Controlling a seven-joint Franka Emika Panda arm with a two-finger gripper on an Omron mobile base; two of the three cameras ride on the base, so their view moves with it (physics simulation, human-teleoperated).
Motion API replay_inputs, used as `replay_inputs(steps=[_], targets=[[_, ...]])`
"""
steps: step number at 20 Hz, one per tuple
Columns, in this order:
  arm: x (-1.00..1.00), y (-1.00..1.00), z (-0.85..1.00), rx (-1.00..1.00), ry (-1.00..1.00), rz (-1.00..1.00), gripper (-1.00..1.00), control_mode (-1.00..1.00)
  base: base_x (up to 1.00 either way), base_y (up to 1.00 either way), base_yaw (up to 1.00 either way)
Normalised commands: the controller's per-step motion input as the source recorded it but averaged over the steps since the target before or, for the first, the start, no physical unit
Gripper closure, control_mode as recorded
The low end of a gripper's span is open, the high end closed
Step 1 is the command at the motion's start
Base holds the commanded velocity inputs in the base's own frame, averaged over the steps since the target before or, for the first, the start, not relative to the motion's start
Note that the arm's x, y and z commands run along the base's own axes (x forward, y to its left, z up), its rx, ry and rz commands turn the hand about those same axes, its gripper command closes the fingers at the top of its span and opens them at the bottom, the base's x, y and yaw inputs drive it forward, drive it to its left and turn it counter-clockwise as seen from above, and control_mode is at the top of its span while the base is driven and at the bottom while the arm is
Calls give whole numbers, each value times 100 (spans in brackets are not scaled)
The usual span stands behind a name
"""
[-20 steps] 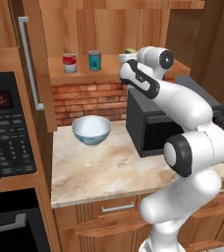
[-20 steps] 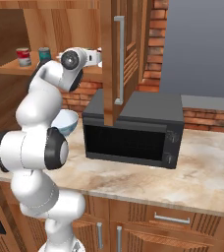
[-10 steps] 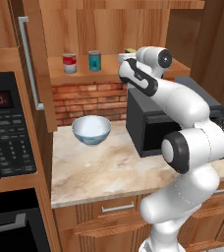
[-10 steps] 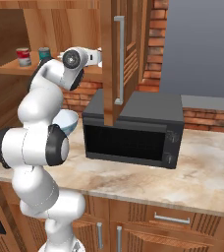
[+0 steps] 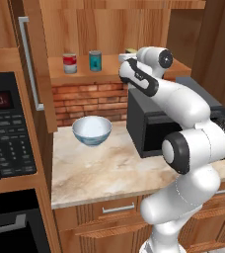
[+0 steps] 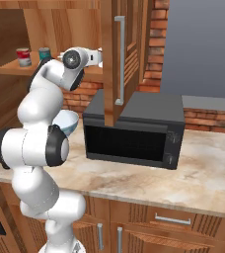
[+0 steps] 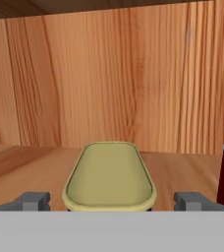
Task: Stack two cans on top of the other two cans in the cabinet.
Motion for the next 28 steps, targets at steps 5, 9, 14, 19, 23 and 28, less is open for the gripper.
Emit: replay_inputs(steps=[5, 9, 14, 19, 23, 28], targets=[[0, 0, 0, 0, 0, 0, 100, -100, 0, 0, 0], [0, 0, 0, 0, 0, 0, 100, -100, 0, 0, 0], [0, 0, 0, 0, 0, 0, 100, -100, 0, 0, 0], [0, 0, 0, 0, 0, 0, 100, -100, 0, 0, 0], [-1, 0, 1, 0, 0, 0, 100, -100, 0, 0, 0], [-6, 0, 16, 0, 0, 0, 100, -100, 0, 0, 0]])
